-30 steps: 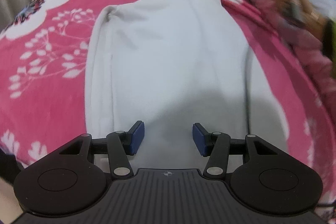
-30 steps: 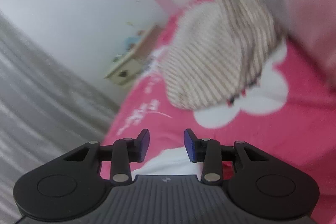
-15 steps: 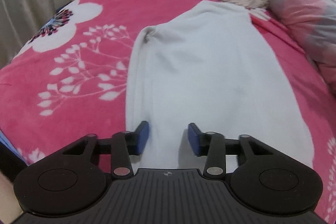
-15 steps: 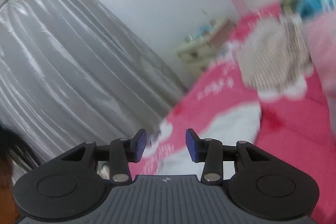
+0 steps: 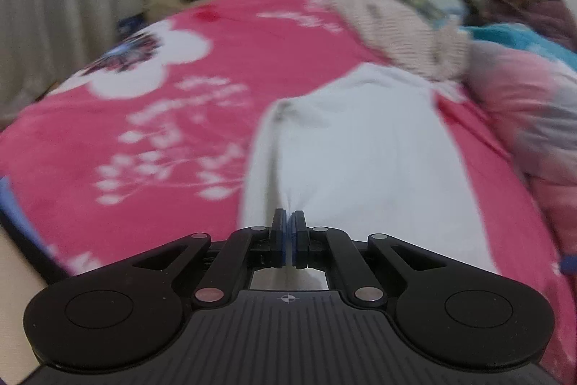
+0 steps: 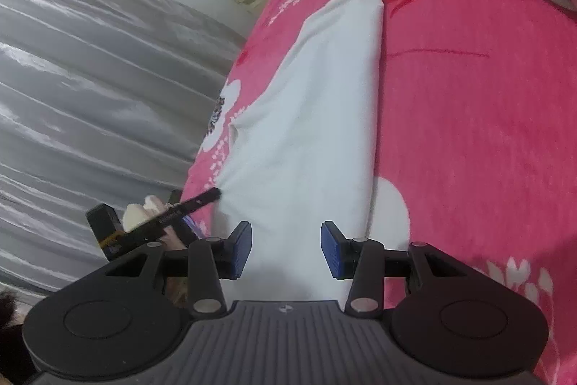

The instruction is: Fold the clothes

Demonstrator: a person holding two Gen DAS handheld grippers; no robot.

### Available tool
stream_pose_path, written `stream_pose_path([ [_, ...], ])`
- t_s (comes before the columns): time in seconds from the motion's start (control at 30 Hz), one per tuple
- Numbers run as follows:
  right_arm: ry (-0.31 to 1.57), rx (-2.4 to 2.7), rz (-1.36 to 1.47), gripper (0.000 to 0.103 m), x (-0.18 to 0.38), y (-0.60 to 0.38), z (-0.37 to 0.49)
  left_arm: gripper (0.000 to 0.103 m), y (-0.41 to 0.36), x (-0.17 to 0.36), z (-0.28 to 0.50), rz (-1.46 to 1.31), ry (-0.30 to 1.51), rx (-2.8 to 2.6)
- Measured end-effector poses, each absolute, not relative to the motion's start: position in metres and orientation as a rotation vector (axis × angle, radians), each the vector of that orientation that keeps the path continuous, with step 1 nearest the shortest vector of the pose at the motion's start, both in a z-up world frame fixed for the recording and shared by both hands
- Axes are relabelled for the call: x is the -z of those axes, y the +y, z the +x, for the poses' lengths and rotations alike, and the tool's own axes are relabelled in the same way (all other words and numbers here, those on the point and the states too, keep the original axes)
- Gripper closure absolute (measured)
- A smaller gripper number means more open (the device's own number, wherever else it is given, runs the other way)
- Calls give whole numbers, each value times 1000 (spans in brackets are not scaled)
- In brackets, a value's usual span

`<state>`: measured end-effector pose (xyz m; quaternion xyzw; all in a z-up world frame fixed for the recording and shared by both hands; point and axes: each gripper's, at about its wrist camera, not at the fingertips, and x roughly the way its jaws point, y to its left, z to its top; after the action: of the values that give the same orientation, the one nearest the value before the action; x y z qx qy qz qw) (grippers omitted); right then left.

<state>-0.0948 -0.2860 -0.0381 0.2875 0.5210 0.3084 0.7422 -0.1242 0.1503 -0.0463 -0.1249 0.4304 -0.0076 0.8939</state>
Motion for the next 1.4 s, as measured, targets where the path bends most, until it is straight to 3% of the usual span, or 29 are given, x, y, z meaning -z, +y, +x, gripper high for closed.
stream_pose_path([
  [0.1,1144,-657,610,57,40,-283,-95,99,150,63,-113,-251,1007,-30],
  [0.23,1114,-652,547,57,38,-270,-86,84,144,62,-110,-198,1030,-80],
  [0.57,1058,-946,248,57,48,-175,-123,74,163,59,-109,-292,1084,-53],
  [0.9,1018,-1288,-234,57,91,-68,-227,67,166,64,-108,-308,1114,-35],
  [1.3,1074,-1299,35,58,60,-115,-200,62,162,28,-97,-243,991,41],
  [1.4,1014,-1165,213,48,38,-148,-145,56,150,17,-86,-172,970,78],
])
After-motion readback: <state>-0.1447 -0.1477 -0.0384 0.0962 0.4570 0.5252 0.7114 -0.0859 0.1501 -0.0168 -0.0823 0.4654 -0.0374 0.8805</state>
